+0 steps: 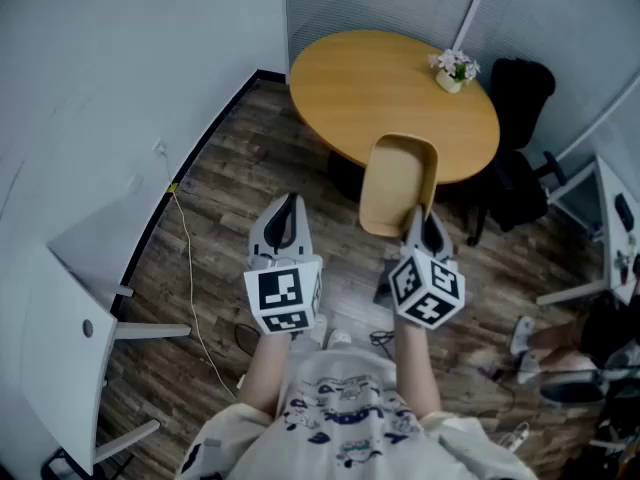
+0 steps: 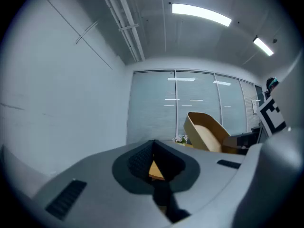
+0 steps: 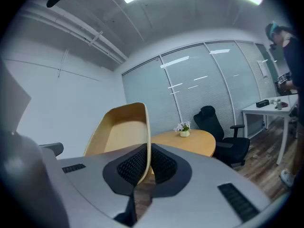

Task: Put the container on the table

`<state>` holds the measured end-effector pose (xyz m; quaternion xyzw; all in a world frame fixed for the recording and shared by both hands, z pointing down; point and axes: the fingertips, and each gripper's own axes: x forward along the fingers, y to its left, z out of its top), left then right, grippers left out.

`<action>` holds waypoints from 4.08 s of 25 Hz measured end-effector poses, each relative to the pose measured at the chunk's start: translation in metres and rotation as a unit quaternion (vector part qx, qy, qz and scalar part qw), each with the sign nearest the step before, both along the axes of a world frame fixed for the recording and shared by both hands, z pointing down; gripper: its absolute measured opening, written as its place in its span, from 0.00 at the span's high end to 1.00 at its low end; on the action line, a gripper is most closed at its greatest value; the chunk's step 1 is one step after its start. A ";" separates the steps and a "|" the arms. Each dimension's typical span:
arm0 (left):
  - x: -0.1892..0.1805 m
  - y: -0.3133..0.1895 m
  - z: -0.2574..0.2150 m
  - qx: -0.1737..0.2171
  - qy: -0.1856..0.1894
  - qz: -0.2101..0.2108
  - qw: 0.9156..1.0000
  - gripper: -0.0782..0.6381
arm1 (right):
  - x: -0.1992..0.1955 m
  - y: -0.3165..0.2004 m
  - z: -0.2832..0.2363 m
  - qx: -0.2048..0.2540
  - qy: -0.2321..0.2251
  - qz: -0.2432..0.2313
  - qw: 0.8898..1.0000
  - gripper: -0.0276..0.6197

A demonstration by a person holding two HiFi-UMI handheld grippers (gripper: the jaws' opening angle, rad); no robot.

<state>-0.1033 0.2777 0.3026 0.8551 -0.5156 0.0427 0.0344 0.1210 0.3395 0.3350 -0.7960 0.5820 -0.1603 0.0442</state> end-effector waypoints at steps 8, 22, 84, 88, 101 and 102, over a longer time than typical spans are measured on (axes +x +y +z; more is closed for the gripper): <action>-0.001 -0.003 0.003 -0.003 -0.001 0.001 1.000 0.89 | -0.002 -0.005 0.002 0.000 -0.001 -0.004 1.000 0.94; -0.008 -0.049 0.012 -0.007 0.003 0.003 1.000 0.89 | -0.009 -0.052 0.015 -0.006 -0.008 -0.005 1.000 0.94; 0.091 -0.437 0.070 -0.068 -0.030 -0.069 0.995 0.89 | 0.113 -0.472 0.083 -0.073 -0.050 -0.048 0.995 0.94; 0.095 -0.472 0.075 -0.073 -0.028 -0.055 0.995 0.89 | 0.116 -0.500 0.088 -0.078 -0.050 -0.036 0.995 0.94; 0.106 -0.577 0.099 -0.103 -0.035 -0.011 0.994 0.89 | 0.116 -0.583 0.118 -0.123 -0.052 -0.009 0.991 0.94; 0.106 -0.582 0.102 -0.107 -0.036 -0.008 0.994 0.89 | 0.116 -0.587 0.122 -0.128 -0.052 -0.006 0.990 0.94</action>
